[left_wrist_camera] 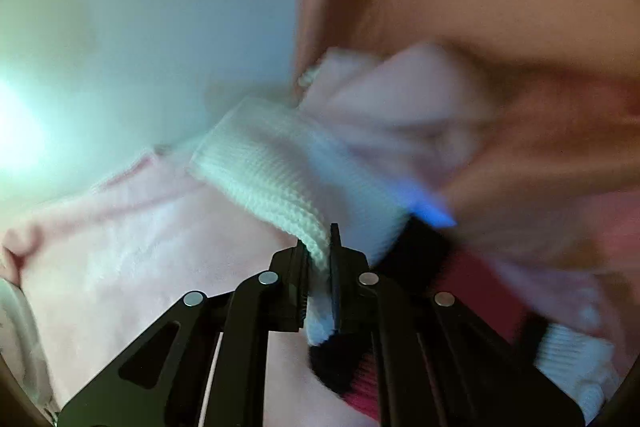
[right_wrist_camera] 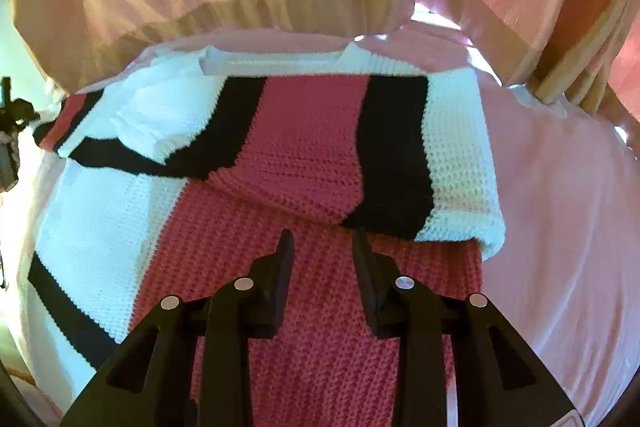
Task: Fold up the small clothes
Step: 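Lift the sweater side with the left gripper and fold it over the body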
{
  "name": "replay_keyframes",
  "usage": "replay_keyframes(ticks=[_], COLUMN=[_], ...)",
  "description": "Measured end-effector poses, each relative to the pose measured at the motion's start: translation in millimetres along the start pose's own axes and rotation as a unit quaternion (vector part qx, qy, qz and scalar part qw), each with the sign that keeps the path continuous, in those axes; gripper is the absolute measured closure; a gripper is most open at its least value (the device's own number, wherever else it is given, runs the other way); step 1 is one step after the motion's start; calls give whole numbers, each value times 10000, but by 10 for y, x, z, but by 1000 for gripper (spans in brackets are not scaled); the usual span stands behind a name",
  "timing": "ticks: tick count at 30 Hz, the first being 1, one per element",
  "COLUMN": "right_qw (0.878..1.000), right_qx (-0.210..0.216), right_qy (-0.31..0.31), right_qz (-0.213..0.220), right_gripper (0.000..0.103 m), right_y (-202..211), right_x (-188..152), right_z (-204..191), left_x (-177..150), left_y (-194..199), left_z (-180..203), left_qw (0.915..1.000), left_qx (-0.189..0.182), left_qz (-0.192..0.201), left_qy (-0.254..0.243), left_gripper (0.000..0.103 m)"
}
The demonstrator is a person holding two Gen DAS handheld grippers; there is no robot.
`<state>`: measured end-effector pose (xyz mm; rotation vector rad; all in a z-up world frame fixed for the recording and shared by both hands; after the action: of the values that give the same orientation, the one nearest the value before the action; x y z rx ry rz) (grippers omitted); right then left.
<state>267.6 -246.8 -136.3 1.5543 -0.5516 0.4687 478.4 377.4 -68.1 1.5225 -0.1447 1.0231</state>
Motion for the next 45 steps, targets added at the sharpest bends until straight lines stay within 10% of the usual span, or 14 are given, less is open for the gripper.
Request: replay_keyframes(ticks=[4, 9, 14, 19, 24, 27, 34, 45], right_qw=[9997, 9989, 9981, 9974, 9951, 9938, 9938, 9996], right_qx=[92, 91, 56, -11, 323, 674, 754, -64], right_qy=[-104, -277, -533, -704, -933, -879, -808, -230], right_qz=[190, 359, 291, 142, 97, 115, 99, -138], right_gripper=[70, 68, 62, 61, 61, 54, 52, 46], right_y=[153, 291, 279, 173, 165, 179, 39, -484], right_x=[88, 170, 186, 165, 169, 217, 417, 482], right_z=[28, 172, 404, 601, 619, 456, 92, -608], left_x=[-7, -659, -2015, -3376, -3354, -2938, -2327, -2208], left_y=[878, 2161, 2468, 2021, 1647, 1765, 1192, 830], left_z=[786, 2166, 3480, 3982, 3612, 3279, 2554, 2211], left_qw=[9937, 9568, 9177, 9042, 9092, 9340, 9674, 9662], left_qx=[-898, -2396, -3276, -3150, -3143, -2931, -2108, -2050], left_qz=[498, 708, -349, -1656, -2065, -1387, -1143, -1561], left_qy=[-458, -1490, -2220, -2364, -1785, -1499, -814, -126], left_gripper=[96, 96, 95, 90, 56, 38, 36, 36])
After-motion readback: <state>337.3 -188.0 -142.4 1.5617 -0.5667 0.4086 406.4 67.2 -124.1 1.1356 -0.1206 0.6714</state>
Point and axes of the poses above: each gripper's, at about its wrist camera, not at the fingertips, and y roughly against the way its jaws point, z to its right, x to its top, the point moved 10 cm from there along -y, roughly the way its jaws point, and after that the axes turned 2 degrees about -z, right-handed, at the moved point
